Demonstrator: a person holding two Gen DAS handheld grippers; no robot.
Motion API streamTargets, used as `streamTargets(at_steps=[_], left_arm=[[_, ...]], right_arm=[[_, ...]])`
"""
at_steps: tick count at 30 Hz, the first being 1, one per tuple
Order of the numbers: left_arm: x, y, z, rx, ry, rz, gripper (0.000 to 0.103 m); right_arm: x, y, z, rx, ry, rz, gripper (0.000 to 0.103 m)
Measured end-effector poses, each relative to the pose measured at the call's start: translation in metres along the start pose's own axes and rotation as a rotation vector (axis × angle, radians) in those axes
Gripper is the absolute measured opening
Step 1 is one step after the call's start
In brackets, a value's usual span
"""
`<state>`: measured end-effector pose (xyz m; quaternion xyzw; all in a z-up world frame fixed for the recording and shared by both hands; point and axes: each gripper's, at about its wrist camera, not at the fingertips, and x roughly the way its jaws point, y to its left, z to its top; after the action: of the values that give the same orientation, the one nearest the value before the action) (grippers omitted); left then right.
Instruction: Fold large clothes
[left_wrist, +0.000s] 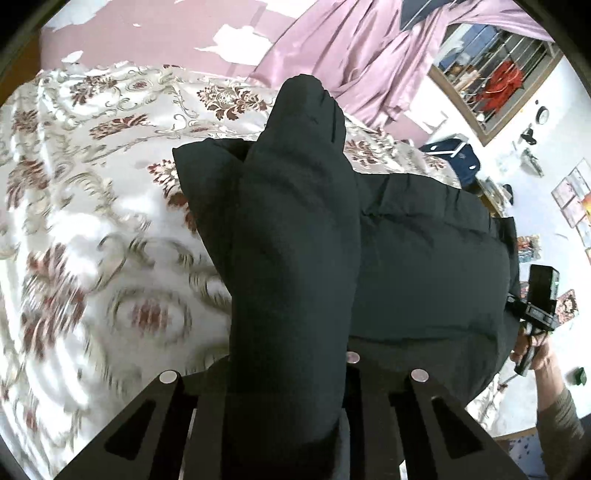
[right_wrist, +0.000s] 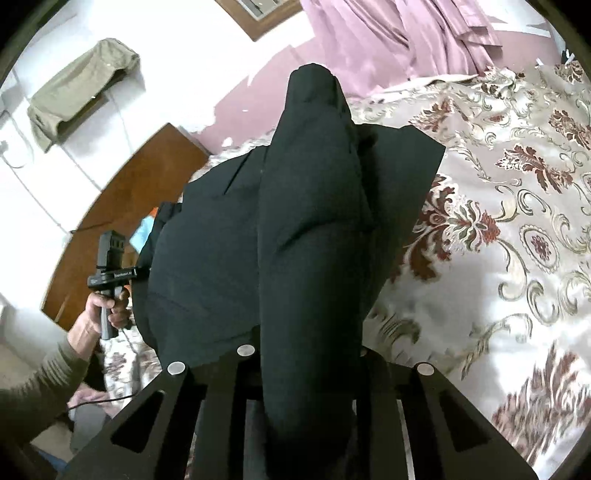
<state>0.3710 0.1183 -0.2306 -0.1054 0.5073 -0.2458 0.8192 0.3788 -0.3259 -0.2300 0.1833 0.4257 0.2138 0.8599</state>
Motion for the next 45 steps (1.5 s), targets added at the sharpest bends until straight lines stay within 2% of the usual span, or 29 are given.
streamTargets(at_steps=[2,4,7,8,9,10,11,13,15,16,18,20,21,22,23,24,25,27,29,33,36,41,45], left_arm=[[-0.019,-0.01,-0.024,0.007,0.033,0.026,0.018],[-0.021,-0.008,-0.046,-0.015,0.065,0.032,0.019],[0.019,0.022,-0.09,-0.039,0.138,0.026,0.025],[0.035,0.041,-0.101,-0.09,0.137,-0.005,0.032],[0.04,0.058,-0.105,-0.156,0.106,-0.065,0.044],[0.039,0.073,-0.106,-0.223,0.073,-0.141,0.044],[0.032,0.091,-0.106,-0.314,0.022,-0.211,0.044],[0.016,0.106,-0.107,-0.374,-0.023,-0.254,0.044],[-0.004,0.107,-0.107,-0.343,-0.045,-0.205,0.045],[-0.013,0.106,-0.107,-0.324,-0.048,-0.183,0.045],[-0.038,0.105,-0.108,-0.305,-0.082,-0.121,0.045],[-0.06,0.1,-0.111,-0.289,-0.104,0.013,0.049],[-0.071,0.095,-0.113,-0.265,-0.116,0.09,0.052],[-0.08,0.086,-0.116,-0.234,-0.122,0.16,0.057],[-0.09,0.073,-0.121,-0.192,-0.129,0.233,0.06],[-0.097,0.064,-0.128,-0.163,-0.133,0.266,0.069],[-0.105,0.049,-0.133,-0.125,-0.142,0.288,0.077],[-0.118,0.023,-0.14,-0.06,-0.162,0.31,0.081],[-0.13,-0.007,-0.15,-0.012,-0.174,0.342,0.082],[-0.148,-0.058,-0.173,0.033,-0.199,0.353,0.083],[-0.171,-0.094,-0.192,0.074,-0.257,0.362,0.084],[-0.207,-0.139,-0.219,0.075,-0.316,0.365,0.09],[-0.229,-0.169,-0.246,0.112,-0.325,0.366,0.092]], right_arm=[[-0.016,0.007,-0.015,-0.014,0.02,0.008,0.016],[-0.025,0.017,-0.034,-0.029,0.063,0.017,0.016],[-0.027,0.006,-0.075,0.002,0.121,0.037,0.016],[-0.02,-0.001,-0.088,0.021,0.139,0.039,0.017],[-0.006,-0.016,-0.101,0.065,0.167,0.039,0.019],[0.01,-0.035,-0.115,0.115,0.205,0.021,0.029],[0.017,-0.05,-0.124,0.154,0.207,0.004,0.034],[0.012,-0.083,-0.131,0.278,0.135,0.078,0.037],[-0.001,-0.093,-0.134,0.303,0.1,0.089,0.044],[-0.011,-0.096,-0.134,0.293,0.095,0.065,0.05],[-0.034,-0.103,-0.132,0.285,0.068,-0.013,0.054],[-0.061,-0.112,-0.13,0.311,0.019,-0.087,0.059],[-0.077,-0.111,-0.129,0.316,-0.001,-0.177,0.06],[-0.09,-0.106,-0.13,0.308,-0.011,-0.235,0.06],[-0.097,-0.099,-0.13,0.297,-0.017,-0.256,0.06],[-0.107,-0.086,-0.131,0.269,-0.028,-0.29,0.062],[-0.114,-0.074,-0.133,0.238,-0.039,-0.314,0.068],[-0.128,-0.041,-0.137,0.168,-0.065,-0.346,0.074],[-0.134,-0.012,-0.145,0.13,-0.079,-0.348,0.074],[-0.141,0.045,-0.168,0.082,-0.1,-0.37,0.074],[-0.153,0.089,-0.189,0.056,-0.122,-0.372,0.074],[-0.168,0.157,-0.218,-0.014,-0.156,-0.364,0.075],[-0.185,0.201,-0.236,-0.052,-0.176,-0.265,0.079]])
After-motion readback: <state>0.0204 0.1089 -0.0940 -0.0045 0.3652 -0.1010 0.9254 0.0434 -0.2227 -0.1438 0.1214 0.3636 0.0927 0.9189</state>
